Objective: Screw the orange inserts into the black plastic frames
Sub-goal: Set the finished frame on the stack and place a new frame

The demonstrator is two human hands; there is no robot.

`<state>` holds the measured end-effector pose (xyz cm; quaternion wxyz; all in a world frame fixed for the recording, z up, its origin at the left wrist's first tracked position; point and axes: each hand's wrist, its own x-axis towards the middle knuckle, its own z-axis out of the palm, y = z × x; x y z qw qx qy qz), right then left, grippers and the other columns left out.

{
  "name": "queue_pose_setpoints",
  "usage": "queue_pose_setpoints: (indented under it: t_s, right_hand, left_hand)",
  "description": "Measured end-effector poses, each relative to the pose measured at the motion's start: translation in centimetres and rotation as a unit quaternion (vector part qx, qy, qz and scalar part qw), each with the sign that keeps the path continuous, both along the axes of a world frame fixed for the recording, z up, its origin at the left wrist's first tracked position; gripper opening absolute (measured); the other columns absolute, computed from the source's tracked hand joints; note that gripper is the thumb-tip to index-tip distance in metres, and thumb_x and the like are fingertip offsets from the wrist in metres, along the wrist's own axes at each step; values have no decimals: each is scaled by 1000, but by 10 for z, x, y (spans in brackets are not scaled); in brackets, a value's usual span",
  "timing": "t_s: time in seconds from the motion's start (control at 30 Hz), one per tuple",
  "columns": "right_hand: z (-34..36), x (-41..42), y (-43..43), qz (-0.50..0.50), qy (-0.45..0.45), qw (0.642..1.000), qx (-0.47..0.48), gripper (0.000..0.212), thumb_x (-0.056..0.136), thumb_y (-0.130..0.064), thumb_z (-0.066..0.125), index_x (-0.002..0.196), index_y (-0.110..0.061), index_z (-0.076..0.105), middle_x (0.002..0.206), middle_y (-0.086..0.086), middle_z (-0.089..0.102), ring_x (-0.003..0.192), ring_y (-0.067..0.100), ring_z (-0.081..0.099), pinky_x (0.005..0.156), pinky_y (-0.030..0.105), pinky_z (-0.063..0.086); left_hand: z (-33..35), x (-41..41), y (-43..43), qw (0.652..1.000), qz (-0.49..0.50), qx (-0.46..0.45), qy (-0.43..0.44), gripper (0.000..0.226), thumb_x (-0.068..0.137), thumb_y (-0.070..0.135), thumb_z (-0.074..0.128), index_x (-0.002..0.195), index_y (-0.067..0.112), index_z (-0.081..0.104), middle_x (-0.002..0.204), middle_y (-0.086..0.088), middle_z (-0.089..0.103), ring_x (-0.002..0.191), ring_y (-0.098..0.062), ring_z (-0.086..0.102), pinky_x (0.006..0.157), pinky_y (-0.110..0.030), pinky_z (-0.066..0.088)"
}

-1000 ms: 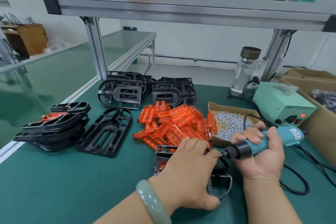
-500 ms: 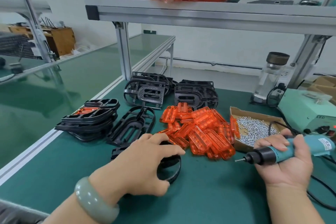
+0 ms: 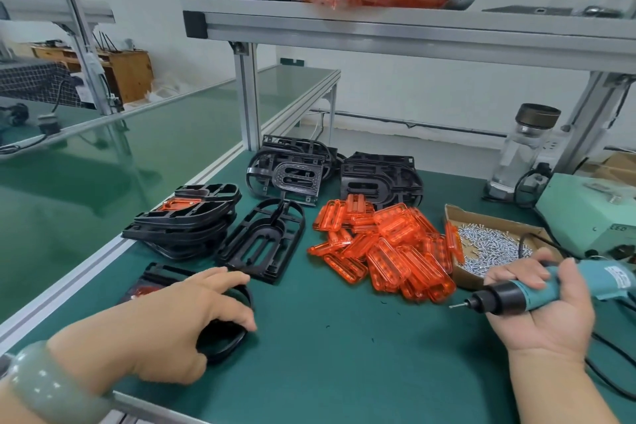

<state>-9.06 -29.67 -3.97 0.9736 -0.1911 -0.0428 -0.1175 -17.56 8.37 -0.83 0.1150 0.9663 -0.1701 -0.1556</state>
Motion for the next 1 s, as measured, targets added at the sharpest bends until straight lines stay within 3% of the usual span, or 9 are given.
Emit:
queue_pose_setpoints:
  t_s: [0.17,0.27,0.43,0.5,0.6,0.67,0.8,0.93,1.0]
  right_hand:
    - [-1,0,0,3,4,1000,8,60,37,-31,94,82,-24,56,63,-15,44,48,-3,45,57,13,42]
    - [-1,0,0,5,3,1000,7,60,37,-31,94,83,-24,56,63,-15,44,48,-3,45,56,13,43]
    - [-1,0,2,5,1,1000,8,57,40,-31,92,83,-24,56,63,-15,44,49,-3,46,56,13,44]
    - [-1,0,2,6,2,1000,7,57,41,-32,91,85,-24,55,62,-15,44,49,-3,46,56,13,44]
    - [0,0,2,7,5,1000,15,61,39,-30,94,86,-24,55,62,-15,44,48,-2,46,56,14,44]
    - [1,1,2,8,9,1000,18,62,38,-29,94,86,-24,55,62,-15,44,48,-2,45,56,14,44]
    - [1,2,3,10,13,1000,16,55,46,-31,89,87,-25,54,62,-15,44,48,-2,45,55,15,45]
    - [2,4,5,9,27,999,19,42,56,-32,81,87,-24,54,61,-15,44,46,-2,44,53,16,45]
    - [2,5,7,8,36,999,23,38,57,-32,78,87,-23,56,61,-14,44,45,-2,44,52,16,45]
  left_hand:
    - [0,-4,29,998,53,29,21,71,62,15,41,100,75,38,135,50,-6,130,10,31,105,-22,33]
    - [-8,-4,48,995,75,61,0,73,62,15,41,99,77,35,128,52,-6,129,9,32,105,-25,34]
    - [-20,-3,72,989,107,79,-59,81,69,5,47,99,79,33,134,48,9,126,9,36,103,-17,32]
    - [-22,-4,75,988,116,75,-68,80,69,11,52,101,82,30,135,47,11,124,10,37,102,-16,33]
    - [-13,-4,64,987,116,44,-101,73,59,42,60,109,83,25,126,54,20,115,19,38,95,-11,31]
    - [-1,-2,46,983,106,-9,-147,65,57,57,57,111,80,29,121,59,27,109,26,39,90,-9,32]
    - [18,15,-8,979,21,-96,-180,42,71,54,59,105,74,43,119,59,30,111,32,33,92,2,24]
    - [16,47,-55,980,-23,-110,-165,31,82,45,60,112,51,58,117,39,52,108,23,43,97,-2,28]
    - [12,65,-78,980,-34,-117,-158,29,85,40,61,113,42,62,110,35,56,97,27,43,89,4,25]
